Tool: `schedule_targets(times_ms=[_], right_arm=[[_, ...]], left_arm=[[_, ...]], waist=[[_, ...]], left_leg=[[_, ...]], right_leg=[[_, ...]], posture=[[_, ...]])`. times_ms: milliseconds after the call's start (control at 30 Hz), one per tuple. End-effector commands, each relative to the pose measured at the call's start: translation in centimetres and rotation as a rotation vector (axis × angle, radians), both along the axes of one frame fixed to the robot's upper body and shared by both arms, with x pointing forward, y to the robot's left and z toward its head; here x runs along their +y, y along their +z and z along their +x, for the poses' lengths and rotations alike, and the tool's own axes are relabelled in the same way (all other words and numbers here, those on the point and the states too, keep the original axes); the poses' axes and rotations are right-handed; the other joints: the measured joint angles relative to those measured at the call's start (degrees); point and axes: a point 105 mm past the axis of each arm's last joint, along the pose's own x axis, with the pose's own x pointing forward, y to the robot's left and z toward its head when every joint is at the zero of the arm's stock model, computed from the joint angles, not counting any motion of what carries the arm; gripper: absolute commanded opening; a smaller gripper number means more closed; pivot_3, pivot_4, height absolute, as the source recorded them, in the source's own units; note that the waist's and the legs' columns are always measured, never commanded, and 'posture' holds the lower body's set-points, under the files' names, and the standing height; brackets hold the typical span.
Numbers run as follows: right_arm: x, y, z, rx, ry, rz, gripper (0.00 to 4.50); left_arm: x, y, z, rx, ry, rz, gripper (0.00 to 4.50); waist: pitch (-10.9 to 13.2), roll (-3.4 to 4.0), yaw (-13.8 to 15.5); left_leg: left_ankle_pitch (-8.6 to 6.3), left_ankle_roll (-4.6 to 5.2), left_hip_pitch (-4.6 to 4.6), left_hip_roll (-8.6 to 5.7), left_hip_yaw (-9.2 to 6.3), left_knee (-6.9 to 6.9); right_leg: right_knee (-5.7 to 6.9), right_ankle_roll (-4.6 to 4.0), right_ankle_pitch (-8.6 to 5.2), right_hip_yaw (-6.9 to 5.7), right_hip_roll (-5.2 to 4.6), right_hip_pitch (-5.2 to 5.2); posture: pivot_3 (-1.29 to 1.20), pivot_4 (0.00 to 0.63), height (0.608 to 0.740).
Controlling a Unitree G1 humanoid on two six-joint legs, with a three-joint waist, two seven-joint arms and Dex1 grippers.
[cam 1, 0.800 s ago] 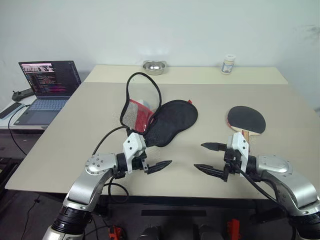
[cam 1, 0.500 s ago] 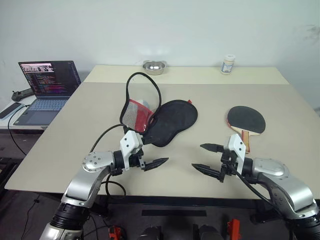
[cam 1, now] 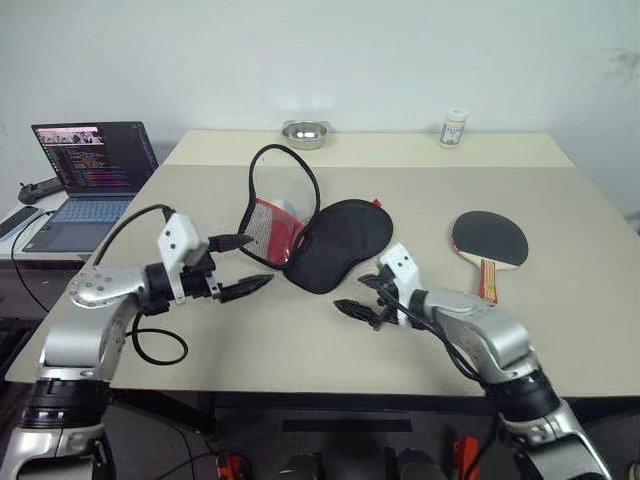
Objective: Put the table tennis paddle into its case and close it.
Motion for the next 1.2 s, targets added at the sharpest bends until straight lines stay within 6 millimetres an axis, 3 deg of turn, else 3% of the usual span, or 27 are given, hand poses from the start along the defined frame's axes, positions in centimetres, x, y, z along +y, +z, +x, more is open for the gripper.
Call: schedule_targets(times_ms=[33, 233, 533, 767, 900, 1200], right_arm=[[0.4, 0.6, 1.3, -0.01, -0.063, 0.024, 4.4], [1.4, 0.0, 4.2, 0.05, -0.208, 0.048, 4.4], [3.9, 0.0, 5.2, 0.056, -0.203, 0.042, 4.4], [5.5, 0.4, 5.5, 0.06, -0.189, 0.048, 4.4], [5.3, 0.3, 5.6, 0.086, -0.205, 0.059, 3.58], [2.7, 1.0, 6.2, 0.197, -0.274, 0.138, 0.42]], left_arm=[[0.3, 1.4, -0.4, -0.01, -0.041, -0.011, 4.35], [4.1, 0.8, -1.7, 0.126, -0.036, 0.041, 4.35], [6.6, -0.2, -2.8, 0.154, -0.057, 0.089, 4.35], [6.7, -1.0, -3.0, 0.143, -0.064, 0.102, 4.35], [6.2, -1.0, -3.1, 0.135, -0.071, 0.104, 4.5], [3.8, -0.5, -2.3, 0.106, -0.102, 0.099, 4.5]], waist=[[0.0, 0.0, -0.11], [-0.01, -0.01, -1.4], [-0.01, -0.01, -1.96], [-0.01, -0.01, -2.0], [-0.01, -0.01, -2.0], [-0.01, -0.01, -1.99]], left_leg=[[0.02, -0.03, -0.02, 0.0, 0.0, 0.0], [0.06, -0.1, -0.12, 0.03, 0.11, -0.1], [0.06, -0.1, -0.16, 0.04, 0.12, -0.09], [0.06, -0.1, -0.18, 0.05, 0.12, -0.09], [0.05, -0.1, -0.19, 0.04, 0.12, -0.08], [0.03, -0.05, -0.19, 0.04, 0.12, -0.08]], right_leg=[[-0.01, 0.0, 0.0, 0.0, 0.0, -0.02], [0.17, -0.05, 0.03, 0.17, 0.05, -0.35], [0.2, -0.06, 0.03, 0.19, 0.04, -0.69], [0.22, -0.07, 0.04, 0.2, 0.04, -0.73], [0.22, -0.07, 0.04, 0.2, 0.04, -0.73], [0.25, -0.07, 0.04, 0.2, 0.04, -0.73]], posture=[[0.0, 0.15, 0.74], [0.0, 0.15, 0.74], [0.0, 0.15, 0.74], [0.0, 0.15, 0.74], [0.0, 0.15, 0.74], [0.0, 0.15, 0.74]])
